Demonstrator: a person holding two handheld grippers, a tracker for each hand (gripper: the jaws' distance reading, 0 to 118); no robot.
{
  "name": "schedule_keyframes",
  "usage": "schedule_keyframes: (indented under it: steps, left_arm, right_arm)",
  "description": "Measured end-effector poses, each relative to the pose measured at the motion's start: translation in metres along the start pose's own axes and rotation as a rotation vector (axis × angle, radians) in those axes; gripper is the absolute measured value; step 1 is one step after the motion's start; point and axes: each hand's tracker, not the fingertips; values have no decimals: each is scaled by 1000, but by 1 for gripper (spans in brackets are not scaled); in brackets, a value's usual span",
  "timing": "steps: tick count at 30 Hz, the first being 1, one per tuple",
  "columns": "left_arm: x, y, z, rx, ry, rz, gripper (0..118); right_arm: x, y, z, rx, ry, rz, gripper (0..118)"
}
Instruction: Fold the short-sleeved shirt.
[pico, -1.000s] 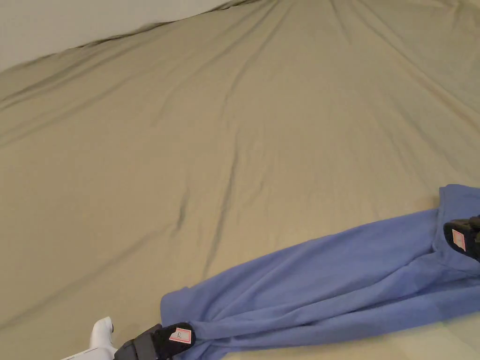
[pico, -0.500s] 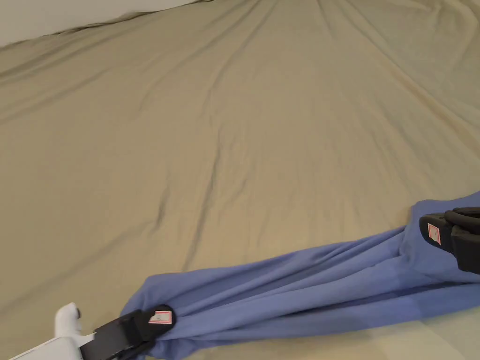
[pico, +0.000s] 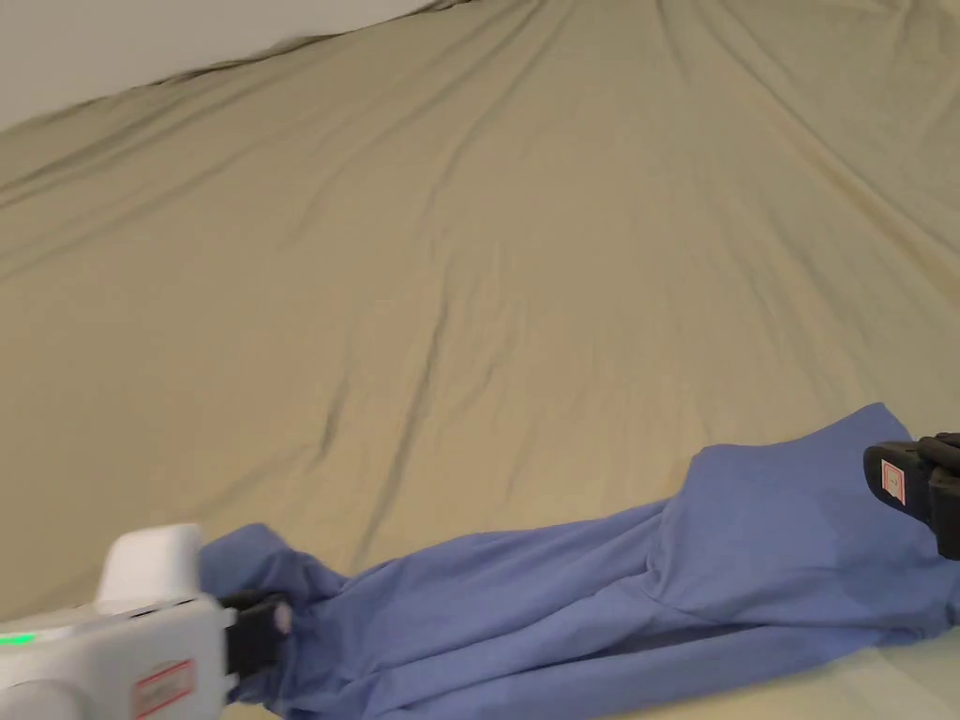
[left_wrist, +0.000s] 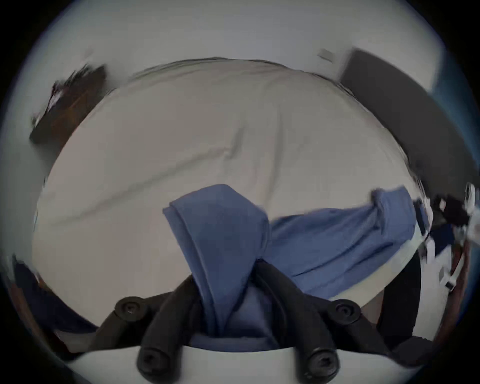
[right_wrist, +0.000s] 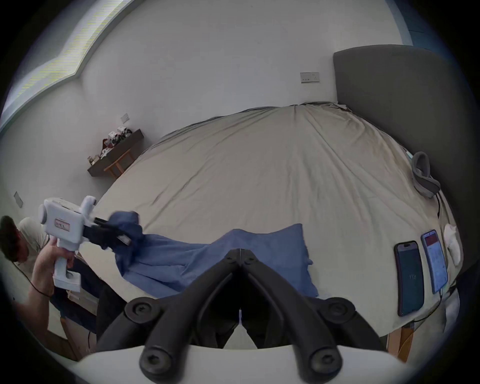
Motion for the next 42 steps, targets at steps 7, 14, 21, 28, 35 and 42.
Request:
schedule_keyframes:
  steps: [7, 14, 21, 28, 35, 42]
  left_arm:
    - [104, 24, -86, -125, -282, -16, 94]
    - [68, 8, -44, -34, -409, 127, 111]
    - [35, 33, -19, -30, -40, 30, 0]
    - [143, 23, -103, -158, -151, -132, 0]
    - [214, 15, -100, -135, -58, -345, 0]
    - [190, 21, -18, -27, -465, -193, 0]
  right_arm:
    - [38, -9, 22, 33, -33, -65, 2]
    - [73, -22, 44, 51, -81, -134, 2]
    - [75, -27, 44, 53, -79, -149, 2]
    - [68, -30, 47, 28, -94, -128, 2]
    - [72, -32, 47, 6, -104, -128, 2]
    - [64, -20, 52, 24, -89, -110, 2]
